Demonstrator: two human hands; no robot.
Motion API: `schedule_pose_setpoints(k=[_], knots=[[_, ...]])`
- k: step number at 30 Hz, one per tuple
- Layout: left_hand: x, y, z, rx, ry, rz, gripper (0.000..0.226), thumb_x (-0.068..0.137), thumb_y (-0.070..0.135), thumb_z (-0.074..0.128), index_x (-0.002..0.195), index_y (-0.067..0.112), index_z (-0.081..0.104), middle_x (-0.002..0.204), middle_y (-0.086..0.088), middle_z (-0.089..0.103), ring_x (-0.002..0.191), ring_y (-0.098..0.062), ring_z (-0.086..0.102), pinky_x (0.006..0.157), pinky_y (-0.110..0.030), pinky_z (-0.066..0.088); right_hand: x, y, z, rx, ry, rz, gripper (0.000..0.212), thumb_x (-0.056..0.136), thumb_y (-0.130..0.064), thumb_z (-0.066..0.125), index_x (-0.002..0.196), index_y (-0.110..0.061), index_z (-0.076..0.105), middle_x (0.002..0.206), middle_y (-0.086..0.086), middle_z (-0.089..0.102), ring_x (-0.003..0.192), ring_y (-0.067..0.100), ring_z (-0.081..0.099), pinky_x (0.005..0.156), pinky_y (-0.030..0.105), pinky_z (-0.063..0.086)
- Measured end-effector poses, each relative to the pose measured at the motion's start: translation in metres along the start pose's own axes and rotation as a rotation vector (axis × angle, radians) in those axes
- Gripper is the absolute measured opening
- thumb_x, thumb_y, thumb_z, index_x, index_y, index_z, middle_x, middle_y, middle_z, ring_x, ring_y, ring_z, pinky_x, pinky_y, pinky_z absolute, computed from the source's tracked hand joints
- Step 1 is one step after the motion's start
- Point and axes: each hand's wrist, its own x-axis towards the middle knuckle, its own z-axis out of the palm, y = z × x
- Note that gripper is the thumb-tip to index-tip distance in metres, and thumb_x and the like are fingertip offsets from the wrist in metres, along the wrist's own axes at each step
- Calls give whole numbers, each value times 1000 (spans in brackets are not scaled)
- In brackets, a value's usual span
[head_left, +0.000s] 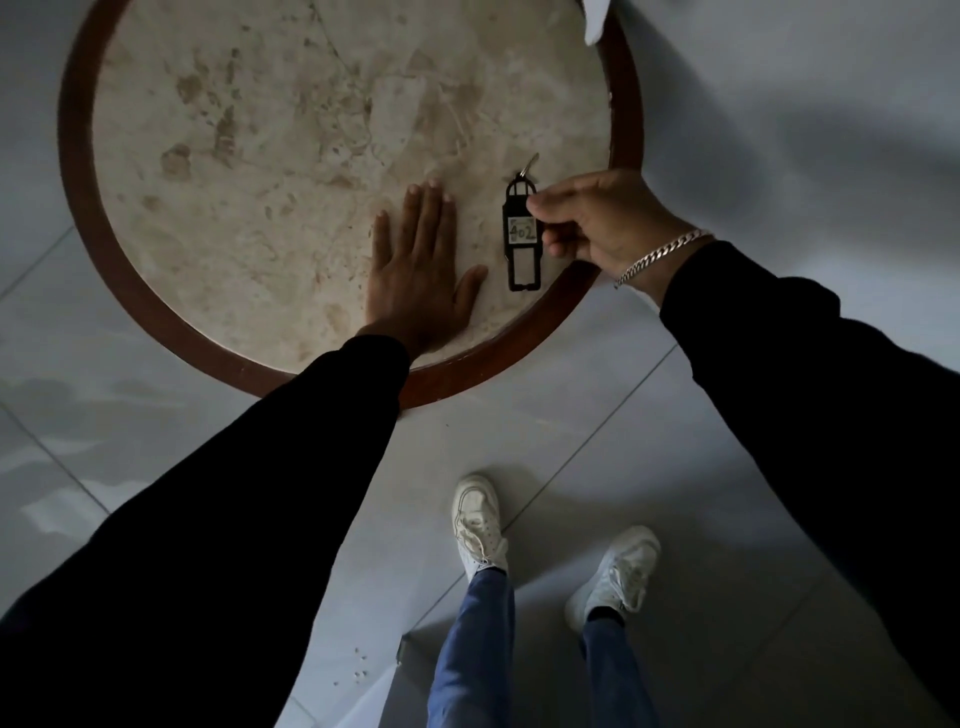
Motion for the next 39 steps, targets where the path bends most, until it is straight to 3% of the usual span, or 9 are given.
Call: schedule_pose_setpoints(k=[9,16,23,28,29,32,33,37,39], knots=[[-7,59,-68,-194,48,68,80,100,56,21,158,5,2,169,-14,-2,157,-28,-5,128,-54,-1,-85,-51,-53,-3,24,-217,3,80,-5,74,83,-5,72,68,11,66,49,12,60,54,25,57],[-4,140,-167,-273,207,273,80,98,55,21,158,4,7,169,-16,2,157,-29,-2,128,-55,2,-181,-101,-124,-18,108,-404,5,78,-8,76,83,-8,75,61,8,64,51,19,57,53,25,54],[9,246,-280,-317,400,482,77,100,51,31,157,2,13,168,-18,9,156,-32,4,127,-55,4,-294,-149,-202,-41,294,-564,11,78,-5,74,85,-13,75,60,1,67,49,13,56,52,26,51],[5,331,-363,-369,546,640,74,102,46,32,156,0,15,167,-21,10,156,-34,4,127,-57,6,-381,-171,-256,-124,375,-683,18,79,-5,70,79,-21,78,79,36,63,53,22,48,53,30,44],[2,350,-380,-386,575,680,73,102,45,32,156,-1,15,167,-21,11,156,-35,4,127,-58,6,-399,-174,-269,-126,388,-705,19,79,-5,70,78,-22,79,81,35,65,55,24,48,52,29,43],[-7,412,-429,-428,692,803,70,102,41,31,155,-3,18,165,-24,14,155,-37,7,126,-57,6,-449,-182,-312,-151,424,-778,20,78,-7,70,78,-25,79,65,4,71,54,23,46,50,24,43],[-11,433,-443,-429,727,843,70,102,41,31,155,-3,19,165,-25,15,155,-38,8,126,-58,6,-466,-184,-327,-159,442,-804,20,78,-7,70,79,-25,79,64,1,71,54,23,46,50,23,43],[-33,508,-485,-384,792,961,71,101,42,33,155,-3,19,165,-25,16,155,-38,8,126,-59,7,-522,-188,-375,-190,503,-895,20,78,-10,70,83,-27,79,67,34,56,54,23,45,51,23,43],[-47,546,-502,-362,816,1004,72,101,43,33,155,-3,19,165,-24,16,155,-37,9,126,-58,6,-552,-184,-398,-184,517,-925,19,78,-10,69,83,-26,79,63,24,53,51,19,45,50,22,42]])
